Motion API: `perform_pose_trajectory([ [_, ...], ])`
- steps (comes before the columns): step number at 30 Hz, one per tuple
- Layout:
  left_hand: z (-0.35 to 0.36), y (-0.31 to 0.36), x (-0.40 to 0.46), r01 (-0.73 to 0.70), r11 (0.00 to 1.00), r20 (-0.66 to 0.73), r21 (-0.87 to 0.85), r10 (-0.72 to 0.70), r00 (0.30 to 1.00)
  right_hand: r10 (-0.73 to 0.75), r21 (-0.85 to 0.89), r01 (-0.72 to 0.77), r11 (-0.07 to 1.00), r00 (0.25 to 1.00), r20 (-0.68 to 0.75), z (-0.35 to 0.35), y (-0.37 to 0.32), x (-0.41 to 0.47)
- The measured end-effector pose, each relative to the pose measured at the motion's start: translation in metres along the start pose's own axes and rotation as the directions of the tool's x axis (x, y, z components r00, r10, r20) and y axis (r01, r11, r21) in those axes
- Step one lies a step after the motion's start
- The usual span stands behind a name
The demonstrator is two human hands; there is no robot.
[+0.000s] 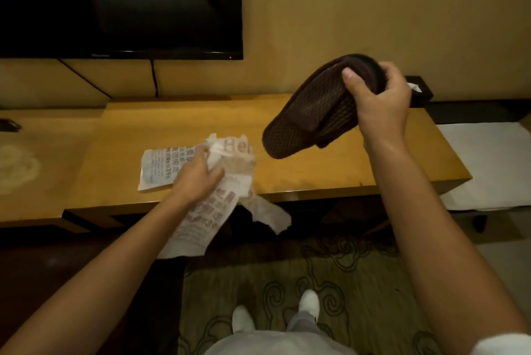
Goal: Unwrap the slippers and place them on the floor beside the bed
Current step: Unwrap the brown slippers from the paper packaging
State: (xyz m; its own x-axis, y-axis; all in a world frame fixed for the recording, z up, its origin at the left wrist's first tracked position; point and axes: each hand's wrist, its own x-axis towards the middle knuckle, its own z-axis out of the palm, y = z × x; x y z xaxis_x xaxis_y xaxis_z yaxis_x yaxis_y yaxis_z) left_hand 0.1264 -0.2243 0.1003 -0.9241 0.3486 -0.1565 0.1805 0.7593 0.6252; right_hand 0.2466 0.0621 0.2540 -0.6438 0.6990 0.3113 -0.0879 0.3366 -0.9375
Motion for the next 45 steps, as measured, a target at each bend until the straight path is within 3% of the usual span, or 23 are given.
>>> perform_pose_trajectory([
  [3, -0.018, 0.022, 0.02, -0.117, 0.987, -0.127, 0.112, 0.131, 0.983, -0.047, 0.006, 0.047, 0.999, 0.981, 0.186, 0.012, 0.0, 0.001],
  [6, -0.021, 0.066, 0.026, -0.259, 0.898, -0.029, -0.357, 0.266, 0.964, 0.036, 0.081, -0.065, 0.995, 0.949, 0.314, 0.038, 0.011, -0.002],
  [8, -0.009, 0.089, 0.012, 0.029, 0.622, 0.239, -0.783, 0.257, 0.937, 0.131, 0.135, -0.191, 0.972, 0.923, 0.361, 0.054, 0.021, -0.007],
  [10, 0.003, 0.098, 0.005, 0.376, 0.283, 0.456, -0.882, 0.317, 0.832, 0.177, 0.133, -0.23, 0.964, 0.93, 0.323, 0.065, 0.032, -0.009],
  [11, 0.005, 0.098, 0.001, 0.427, 0.248, 0.49, -0.87, 0.332, 0.806, 0.212, 0.134, -0.26, 0.956, 0.931, 0.296, 0.068, 0.037, -0.009],
  [13, 0.012, 0.099, 0.0, 0.318, 0.372, 0.432, -0.872, 0.28, 0.857, 0.352, 0.221, -0.419, 0.881, 0.891, 0.287, 0.069, 0.044, -0.007],
  [14, 0.014, 0.101, 0.0, 0.259, 0.423, 0.384, -0.868, 0.242, 0.891, 0.43, 0.344, -0.54, 0.768, 0.833, 0.348, 0.067, 0.048, -0.006],
  [16, 0.017, 0.101, 0.002, 0.24, 0.348, 0.316, -0.906, 0.179, 0.932, 0.49, 0.416, -0.704, 0.576, 0.704, 0.514, 0.056, 0.061, -0.003],
  [19, 0.013, 0.097, 0.014, 0.267, 0.154, 0.289, -0.951, 0.148, 0.946, 0.539, -0.06, -0.67, 0.74, 0.537, 0.649, 0.042, 0.084, -0.016],
  [23, 0.008, 0.093, 0.021, 0.307, 0.27, 0.343, -0.913, 0.096, 0.935, 0.512, -0.333, -0.412, 0.848, 0.475, 0.716, 0.029, 0.096, -0.005],
  [24, 0.009, 0.089, 0.022, 0.306, 0.262, 0.336, -0.915, 0.077, 0.939, 0.515, -0.325, -0.412, 0.851, 0.535, 0.67, 0.022, 0.1, 0.008],
  [25, 0.01, 0.085, 0.023, 0.291, 0.247, 0.312, -0.924, 0.053, 0.949, 0.528, -0.27, -0.46, 0.846, 0.653, 0.543, 0.013, 0.109, 0.026],
  [26, 0.01, 0.08, 0.023, 0.271, 0.224, 0.282, -0.936, 0.018, 0.959, 0.576, -0.135, -0.567, 0.813, 0.747, 0.331, 0.001, 0.119, 0.045],
  [27, 0.008, 0.077, 0.023, 0.25, 0.198, 0.252, -0.948, -0.015, 0.968, 0.635, 0.085, -0.645, 0.76, 0.764, 0.113, -0.012, 0.131, 0.065],
  [29, 0.008, 0.069, 0.025, 0.249, 0.143, 0.242, -0.958, -0.063, 0.968, 0.759, 0.411, -0.679, 0.608, 0.649, -0.05, -0.034, 0.155, 0.09],
  [31, 0.012, 0.064, 0.029, 0.278, 0.112, 0.272, -0.954, -0.069, 0.96, 0.815, 0.253, -0.779, 0.573, 0.576, -0.072, -0.038, 0.175, 0.088],
  [32, 0.016, 0.063, 0.031, 0.288, 0.124, 0.28, -0.949, -0.078, 0.957, 0.809, 0.122, -0.8, 0.587, 0.583, -0.076, -0.03, 0.181, 0.08],
  [34, 0.03, 0.062, 0.035, 0.292, 0.2, 0.278, -0.935, -0.096, 0.956, 0.781, -0.102, -0.774, 0.624, 0.616, 0.101, 0.0, 0.195, 0.05],
  [37, 0.056, 0.064, 0.041, 0.309, 0.316, 0.267, -0.897, -0.171, 0.949, 0.718, -0.231, -0.799, 0.555, 0.32, 0.618, 0.052, 0.196, -0.015],
  [38, 0.065, 0.064, 0.044, 0.314, 0.337, 0.254, -0.888, -0.209, 0.944, 0.667, -0.261, -0.786, 0.56, 0.241, 0.705, 0.066, 0.194, -0.031],
  [39, 0.073, 0.064, 0.047, 0.32, 0.35, 0.243, -0.881, -0.246, 0.938, 0.647, -0.266, -0.782, 0.564, 0.219, 0.73, 0.077, 0.194, -0.043],
  [43, 0.098, 0.046, 0.059, 0.39, 0.301, 0.265, -0.87, -0.379, 0.886, 0.677, -0.193, -0.793, 0.578, 0.334, 0.656, 0.095, 0.201, -0.056],
  [45, 0.104, 0.039, 0.062, 0.42, 0.382, 0.283, -0.823, -0.365, 0.887, 0.679, -0.164, -0.791, 0.589, 0.375, 0.632, 0.094, 0.208, -0.052],
])
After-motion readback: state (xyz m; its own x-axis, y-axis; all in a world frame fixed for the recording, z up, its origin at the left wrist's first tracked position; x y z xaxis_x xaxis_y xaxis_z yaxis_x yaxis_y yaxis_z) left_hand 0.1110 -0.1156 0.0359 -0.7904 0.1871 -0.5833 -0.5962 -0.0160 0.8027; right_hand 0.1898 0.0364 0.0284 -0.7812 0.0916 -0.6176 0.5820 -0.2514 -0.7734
